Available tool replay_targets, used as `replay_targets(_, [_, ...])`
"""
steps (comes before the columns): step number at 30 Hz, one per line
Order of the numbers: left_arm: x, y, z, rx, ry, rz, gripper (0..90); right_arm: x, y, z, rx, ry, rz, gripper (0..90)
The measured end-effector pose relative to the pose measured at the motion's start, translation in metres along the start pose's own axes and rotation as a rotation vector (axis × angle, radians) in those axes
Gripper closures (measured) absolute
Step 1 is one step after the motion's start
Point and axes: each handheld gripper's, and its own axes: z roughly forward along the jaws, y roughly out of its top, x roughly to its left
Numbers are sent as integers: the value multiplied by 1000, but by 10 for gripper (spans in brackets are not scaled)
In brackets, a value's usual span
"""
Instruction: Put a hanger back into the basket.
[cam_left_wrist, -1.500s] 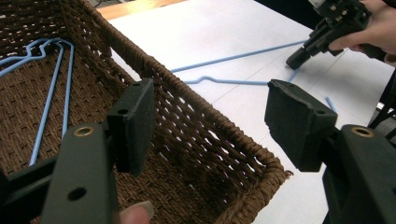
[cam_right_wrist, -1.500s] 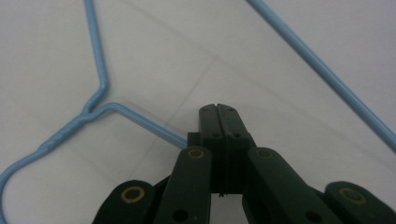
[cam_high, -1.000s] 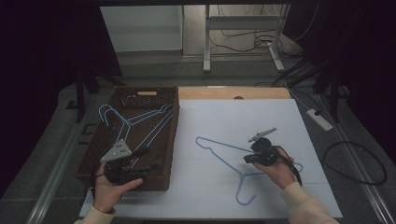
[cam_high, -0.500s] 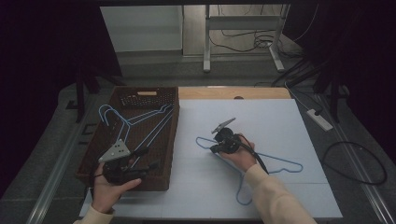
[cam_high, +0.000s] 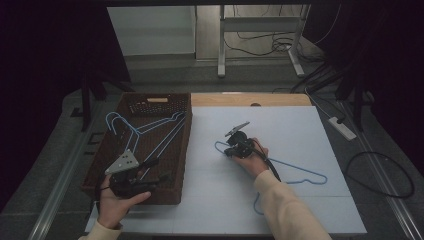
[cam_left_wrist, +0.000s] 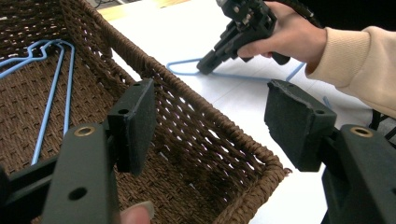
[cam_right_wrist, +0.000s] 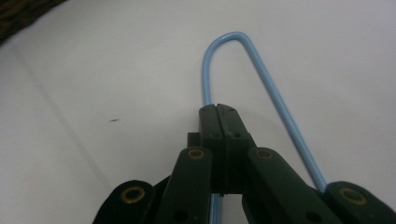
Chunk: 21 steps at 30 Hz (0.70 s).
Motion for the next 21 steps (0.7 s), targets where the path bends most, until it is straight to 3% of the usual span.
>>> replay_targets(4, [0, 0, 1, 5, -1, 2, 353, -24, 0, -1, -14, -63, 65, 900])
replay_targets(8, [0, -1, 2, 9, 0, 2, 354, -35, -1, -3, -25, -58, 111, 900])
replay_targets(13, [0, -1, 0, 2, 3, -1, 354, -36, -7, -27, -48, -50, 88, 900])
replay_targets(15, [1, -2, 0, 2, 5, -2, 354, -37, -17, -47, -46, -53, 65, 900])
replay_targets(19, [0, -1, 0, 3, 4, -1, 354, -44, -48, -77, -24, -65, 63, 900])
replay_targets(21, [-1, -1, 0, 3, 3, 0, 354, -50, -73, -94, -1, -86, 76, 900])
